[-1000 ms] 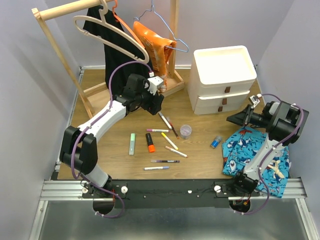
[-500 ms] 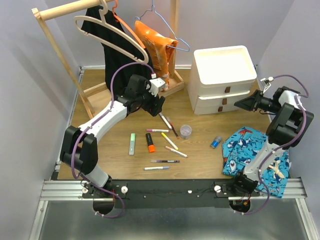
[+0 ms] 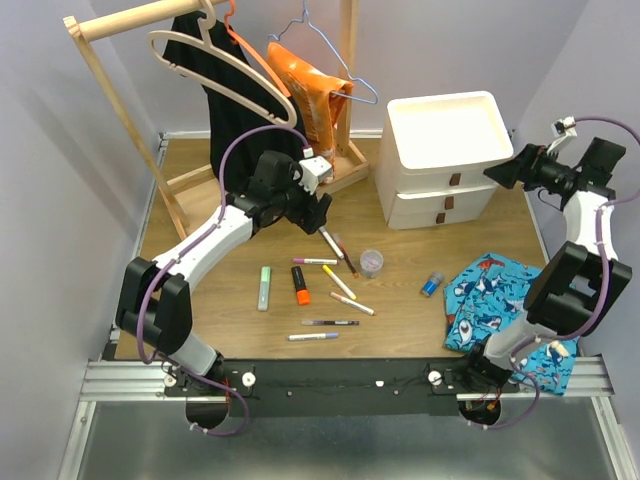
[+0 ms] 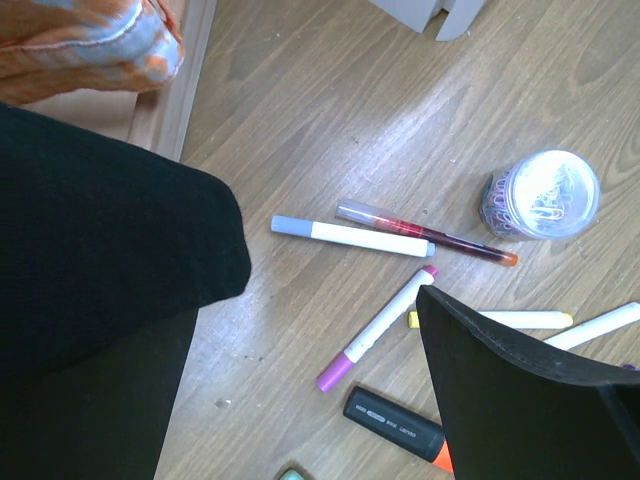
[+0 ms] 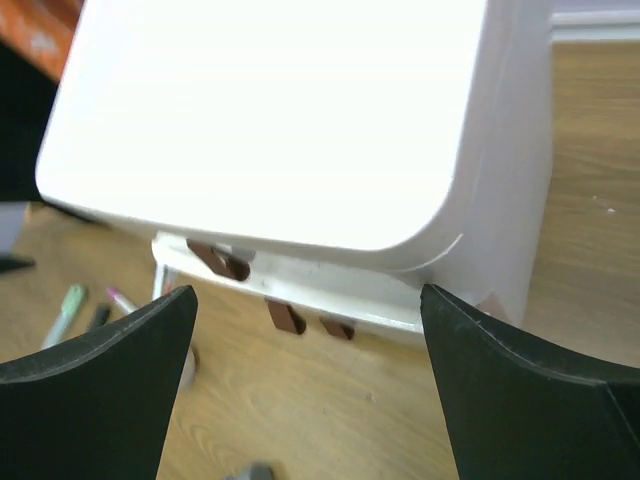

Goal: Sort the stationery into containers
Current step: Open the drawer in the storage box.

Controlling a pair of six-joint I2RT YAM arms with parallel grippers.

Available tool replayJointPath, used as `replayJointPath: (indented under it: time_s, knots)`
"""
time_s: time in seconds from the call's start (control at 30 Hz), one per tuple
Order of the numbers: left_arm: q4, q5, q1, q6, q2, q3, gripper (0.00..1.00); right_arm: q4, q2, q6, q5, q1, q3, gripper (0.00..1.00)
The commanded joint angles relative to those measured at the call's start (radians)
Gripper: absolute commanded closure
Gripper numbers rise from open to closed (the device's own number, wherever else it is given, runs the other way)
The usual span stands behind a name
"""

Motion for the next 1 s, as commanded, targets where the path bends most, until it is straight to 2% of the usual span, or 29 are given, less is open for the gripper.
replayJointPath:
  time_s: [0.0,0.07,0.1,0.23,0.27,0.43,0.57,0.63,0.97]
  knots:
    - [0.030,0.017,-0.005,-0.005,-0.073,-0.044,0.01,0.432,-0.151,0.562,0.130,-0.002,-0.275,0.00]
    - [0.027,0.012,-0.005,-0.005,-0.091,-0.067,0.01,0.454,-0.230,0.695,0.211,-0.002,-0.365,0.02]
    - [0.022,0.010,-0.005,-0.005,-0.094,-0.073,0.01,0.469,-0.247,0.738,0.214,-0.002,-0.451,0.03]
    - [0.020,0.007,-0.005,-0.002,-0.113,-0.107,0.01,0.573,-0.292,0.985,0.164,0.000,-0.615,0.12]
    - [0.023,0.007,-0.006,-0.001,-0.113,-0.111,0.01,0.637,-0.295,1.004,0.162,0.000,-0.643,0.13]
    - [0.023,0.003,-0.005,-0.002,-0.101,-0.125,0.01,0.690,-0.263,0.967,0.186,0.001,-0.701,0.18]
    - [0.026,0.000,-0.005,-0.007,-0.082,-0.119,0.01,0.858,-0.226,1.041,0.203,0.006,-0.754,0.24]
    - [0.026,0.000,-0.006,-0.010,-0.068,-0.113,0.01,0.906,-0.206,1.081,0.206,0.014,-0.766,0.28]
    - [0.034,0.003,-0.005,-0.016,-0.025,-0.092,0.01,1.107,-0.110,1.170,0.216,0.075,-0.820,0.35]
